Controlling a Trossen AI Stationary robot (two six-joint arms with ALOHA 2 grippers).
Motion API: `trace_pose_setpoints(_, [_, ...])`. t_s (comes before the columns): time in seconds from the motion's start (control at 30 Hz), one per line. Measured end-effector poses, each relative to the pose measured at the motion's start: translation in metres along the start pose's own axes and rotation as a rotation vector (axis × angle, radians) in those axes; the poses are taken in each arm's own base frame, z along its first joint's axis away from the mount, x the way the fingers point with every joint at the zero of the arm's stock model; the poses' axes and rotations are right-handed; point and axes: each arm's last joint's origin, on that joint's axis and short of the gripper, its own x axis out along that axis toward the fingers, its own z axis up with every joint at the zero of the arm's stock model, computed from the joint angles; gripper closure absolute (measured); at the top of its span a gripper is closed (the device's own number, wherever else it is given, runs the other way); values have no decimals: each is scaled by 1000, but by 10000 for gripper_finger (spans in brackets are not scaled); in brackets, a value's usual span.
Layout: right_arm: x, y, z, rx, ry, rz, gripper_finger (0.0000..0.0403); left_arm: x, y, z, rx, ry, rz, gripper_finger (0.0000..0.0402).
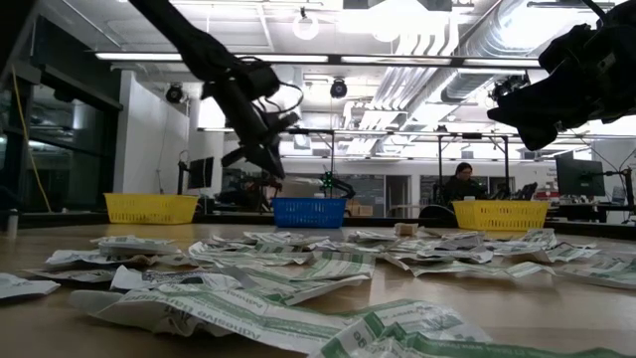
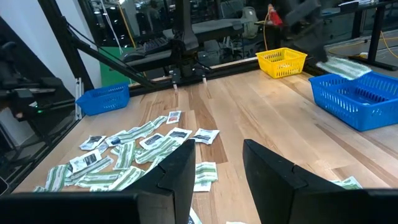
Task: Pick & Place First Aid Supplies
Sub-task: Put the green bandage pack into the top blue bin, then put the gray towelette pack into the left yellow bin
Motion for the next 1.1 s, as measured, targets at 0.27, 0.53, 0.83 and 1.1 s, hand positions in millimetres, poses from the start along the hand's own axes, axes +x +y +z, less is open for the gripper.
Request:
trace_pose_setpoints(0.27, [0, 0, 0, 0, 0, 0, 274, 30, 0, 20, -22, 82, 95, 401])
trace_pose_setpoints(0.53, [0, 0, 0, 0, 0, 0, 274, 42, 0, 22, -59, 123, 112, 401])
trace_pose_setpoints(0.83, [0, 0, 0, 0, 0, 0, 274, 42, 4, 20, -85, 159, 114, 365])
trace_pose_setpoints(1.1, [0, 0, 0, 0, 0, 0, 274, 42, 2, 19, -38, 175, 92, 267])
